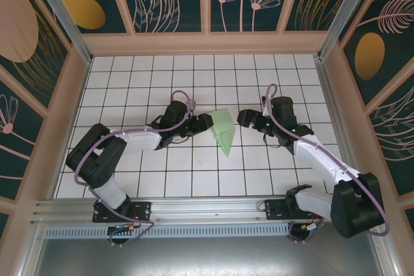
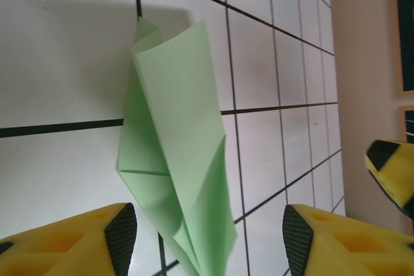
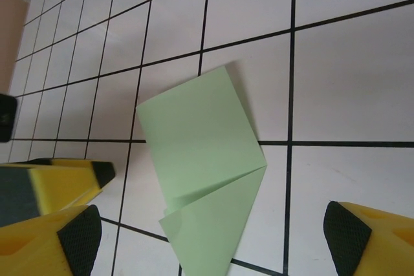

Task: Fold a paper plane with a square sheet of paper (fold left side to right side)
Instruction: Fold the wing for the fifth time at the center of the table.

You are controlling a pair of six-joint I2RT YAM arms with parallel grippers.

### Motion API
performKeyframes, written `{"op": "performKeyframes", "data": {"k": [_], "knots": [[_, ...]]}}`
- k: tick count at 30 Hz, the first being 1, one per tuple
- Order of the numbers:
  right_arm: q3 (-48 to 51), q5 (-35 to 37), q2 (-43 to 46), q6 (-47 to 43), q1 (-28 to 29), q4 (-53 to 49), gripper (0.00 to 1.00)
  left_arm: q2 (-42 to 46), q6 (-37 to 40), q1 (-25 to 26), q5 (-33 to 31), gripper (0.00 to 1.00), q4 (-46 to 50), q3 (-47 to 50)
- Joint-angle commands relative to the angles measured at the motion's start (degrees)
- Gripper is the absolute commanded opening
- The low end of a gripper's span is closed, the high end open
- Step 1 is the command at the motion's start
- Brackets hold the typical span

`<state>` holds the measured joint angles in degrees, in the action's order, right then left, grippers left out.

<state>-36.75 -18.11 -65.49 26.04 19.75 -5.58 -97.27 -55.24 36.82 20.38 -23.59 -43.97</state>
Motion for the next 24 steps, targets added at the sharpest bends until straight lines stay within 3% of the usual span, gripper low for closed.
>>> {"op": "performKeyframes", "data": {"k": [1, 8, 12, 16, 24], "knots": [[1.3, -2.6, 1.3, 1.7, -0.5, 3.4, 0.92, -4.0, 0.7, 0.1, -0.5, 0.65, -2.3, -3.9], [2.0, -2.2, 2.6, 1.2, -0.7, 2.2, 0.92, -10.5, 4.3, -0.1, -3.1, 0.65, -0.1, -9.8], [2.5, -2.2, 3.4, 0.9, -0.7, 1.9, 0.92, -13.5, 5.1, -0.9, -2.9, 0.59, -0.1, -11.4], [2.8, -2.7, 3.8, 0.5, -0.8, 1.6, 0.93, -15.6, 6.2, -1.6, -2.7, 0.48, -0.2, -14.0], [3.5, -4.8, 3.7, -0.7, -1.0, 3.4, 0.95, -14.4, 10.7, -2.6, -1.8, 0.16, -4.5, -12.4]]}}
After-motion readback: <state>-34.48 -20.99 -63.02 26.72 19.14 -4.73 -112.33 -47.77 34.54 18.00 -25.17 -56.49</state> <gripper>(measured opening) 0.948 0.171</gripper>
